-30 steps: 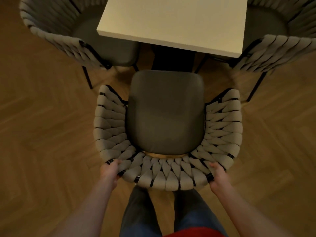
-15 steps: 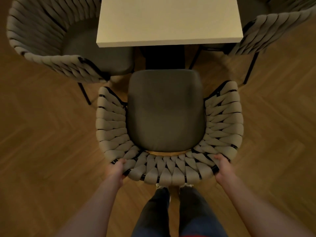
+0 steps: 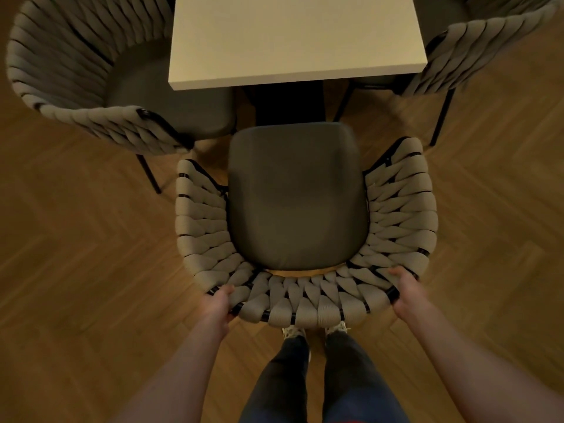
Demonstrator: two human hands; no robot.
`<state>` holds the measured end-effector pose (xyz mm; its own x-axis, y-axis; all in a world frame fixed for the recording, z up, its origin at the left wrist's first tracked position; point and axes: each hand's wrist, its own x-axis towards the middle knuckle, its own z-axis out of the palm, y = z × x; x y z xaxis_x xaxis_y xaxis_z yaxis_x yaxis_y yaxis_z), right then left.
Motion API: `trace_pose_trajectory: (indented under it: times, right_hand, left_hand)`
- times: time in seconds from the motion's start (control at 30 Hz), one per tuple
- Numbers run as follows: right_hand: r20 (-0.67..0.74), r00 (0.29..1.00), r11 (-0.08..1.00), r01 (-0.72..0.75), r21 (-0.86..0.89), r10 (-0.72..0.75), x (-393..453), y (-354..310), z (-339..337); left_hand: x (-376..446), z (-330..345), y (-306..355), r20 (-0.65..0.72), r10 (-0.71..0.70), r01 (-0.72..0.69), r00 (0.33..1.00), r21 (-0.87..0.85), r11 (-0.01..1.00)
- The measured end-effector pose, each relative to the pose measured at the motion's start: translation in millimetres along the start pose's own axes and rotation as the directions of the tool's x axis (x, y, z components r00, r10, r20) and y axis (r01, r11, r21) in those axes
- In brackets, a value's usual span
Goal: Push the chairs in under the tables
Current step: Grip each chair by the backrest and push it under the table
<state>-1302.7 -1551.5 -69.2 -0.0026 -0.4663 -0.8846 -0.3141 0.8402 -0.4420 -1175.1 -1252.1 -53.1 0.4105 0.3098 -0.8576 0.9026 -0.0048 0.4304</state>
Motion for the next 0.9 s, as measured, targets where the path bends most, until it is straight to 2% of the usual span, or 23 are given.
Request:
trace_pose_trajectory:
  times: [0.4,0.9]
  right_hand:
    - [-0.045,0.999,1.000,-0.029,-0.001,0.029,3.9,12.4,-12.9]
    - [-0.022,1.000,0.998,-0.006,-0.069,0.005,18.9,6.8,-28.0]
  left_hand:
    - [-1.6,-4.1,-2.0,-0.024,-0.002,0.004,1.000,0.067,0.998]
    - [-10.3,-1.6,-14.2,0.012,-0.010,0.009,1.000,0.097,0.995]
